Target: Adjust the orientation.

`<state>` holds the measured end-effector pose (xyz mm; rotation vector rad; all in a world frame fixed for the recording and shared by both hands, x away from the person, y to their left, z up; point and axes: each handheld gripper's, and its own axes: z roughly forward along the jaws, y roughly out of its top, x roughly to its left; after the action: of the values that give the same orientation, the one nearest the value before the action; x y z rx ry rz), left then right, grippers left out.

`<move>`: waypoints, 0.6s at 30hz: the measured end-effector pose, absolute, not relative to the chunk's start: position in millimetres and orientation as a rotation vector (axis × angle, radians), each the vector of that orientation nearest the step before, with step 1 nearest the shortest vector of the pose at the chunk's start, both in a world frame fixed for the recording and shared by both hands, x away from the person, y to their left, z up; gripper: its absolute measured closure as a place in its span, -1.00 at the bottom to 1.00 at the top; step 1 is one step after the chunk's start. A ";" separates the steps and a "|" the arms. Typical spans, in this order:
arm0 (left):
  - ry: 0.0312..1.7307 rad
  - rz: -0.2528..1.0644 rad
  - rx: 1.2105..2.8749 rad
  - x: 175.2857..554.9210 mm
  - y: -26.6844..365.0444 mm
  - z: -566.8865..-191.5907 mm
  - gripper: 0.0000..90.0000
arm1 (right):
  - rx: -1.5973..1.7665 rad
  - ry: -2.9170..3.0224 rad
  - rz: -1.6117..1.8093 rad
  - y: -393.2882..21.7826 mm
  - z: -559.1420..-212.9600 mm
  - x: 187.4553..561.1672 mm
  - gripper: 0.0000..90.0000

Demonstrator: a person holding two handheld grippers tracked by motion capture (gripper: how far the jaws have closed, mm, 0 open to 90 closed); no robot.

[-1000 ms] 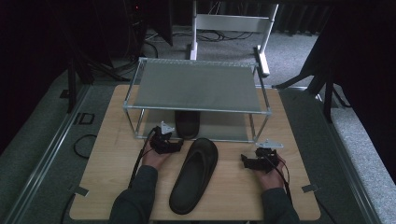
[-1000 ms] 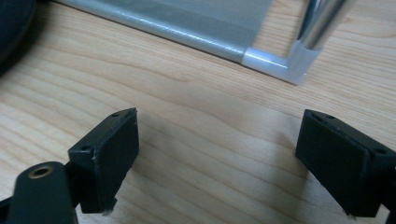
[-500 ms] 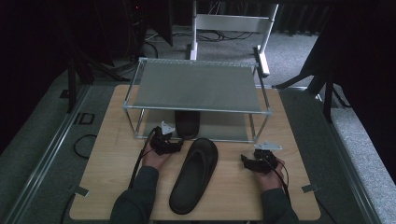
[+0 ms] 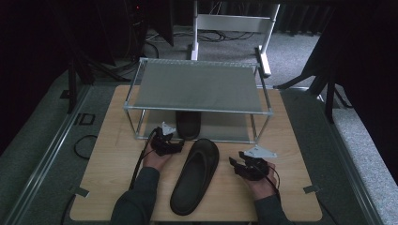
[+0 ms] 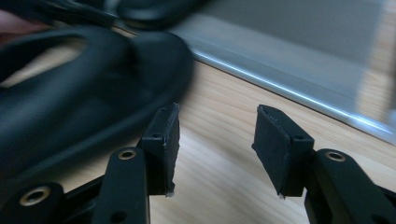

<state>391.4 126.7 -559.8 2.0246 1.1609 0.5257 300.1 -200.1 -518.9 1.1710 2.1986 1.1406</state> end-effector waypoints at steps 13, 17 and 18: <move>1.161 0.524 2.024 391.4 126.8 -559.8 -0.31 | 1.028 2.283 1.221 -152.7 -504.1 290.4 0.02; 1.162 0.525 2.024 391.4 126.8 -559.8 -0.31 | 1.015 2.310 1.230 -141.4 -502.2 293.3 0.02; 1.162 0.525 2.024 391.4 126.8 -559.8 -0.31 | 1.014 2.318 1.238 -138.7 -501.8 293.7 0.02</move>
<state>391.4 126.8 -559.8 2.0239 1.1619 0.5247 293.7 -138.7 -501.8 1.0141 2.3179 1.2376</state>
